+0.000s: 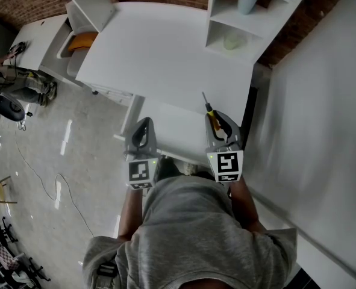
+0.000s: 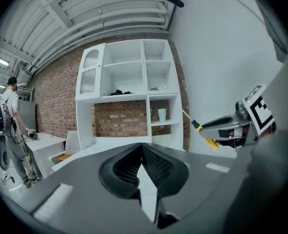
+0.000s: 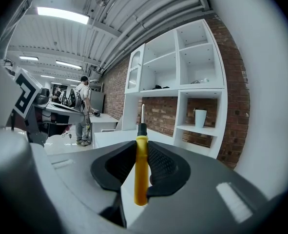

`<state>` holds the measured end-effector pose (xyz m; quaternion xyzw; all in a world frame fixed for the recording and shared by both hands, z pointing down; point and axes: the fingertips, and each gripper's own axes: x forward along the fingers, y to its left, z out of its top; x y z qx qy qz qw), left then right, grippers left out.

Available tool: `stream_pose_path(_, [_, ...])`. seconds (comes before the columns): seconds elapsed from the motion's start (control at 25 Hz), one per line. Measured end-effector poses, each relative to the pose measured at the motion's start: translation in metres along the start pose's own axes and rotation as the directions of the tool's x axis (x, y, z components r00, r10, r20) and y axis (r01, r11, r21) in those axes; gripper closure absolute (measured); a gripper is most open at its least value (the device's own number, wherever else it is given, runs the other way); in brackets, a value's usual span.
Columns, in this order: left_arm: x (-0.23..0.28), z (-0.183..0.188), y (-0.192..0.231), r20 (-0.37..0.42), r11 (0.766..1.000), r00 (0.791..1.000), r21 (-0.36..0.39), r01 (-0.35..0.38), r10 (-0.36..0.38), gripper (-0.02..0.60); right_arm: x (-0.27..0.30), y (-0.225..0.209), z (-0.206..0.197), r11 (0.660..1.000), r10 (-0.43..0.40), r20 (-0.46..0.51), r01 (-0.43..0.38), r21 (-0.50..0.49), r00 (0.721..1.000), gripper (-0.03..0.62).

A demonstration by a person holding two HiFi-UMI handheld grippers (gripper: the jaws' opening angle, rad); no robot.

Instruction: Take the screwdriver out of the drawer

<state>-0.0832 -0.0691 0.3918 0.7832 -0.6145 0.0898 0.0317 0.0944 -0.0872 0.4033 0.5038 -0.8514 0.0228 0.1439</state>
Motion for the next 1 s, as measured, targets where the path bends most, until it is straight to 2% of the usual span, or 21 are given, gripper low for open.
stream_pose_path(1.0, [-0.0067,-0.0008,-0.001,-0.001,1.0,1.0,0.004,-0.008,0.008,0.57,-0.0058,0.0042,0.0027,1.0,0.013,0.015,-0.013,-0.007,1.0,0.517])
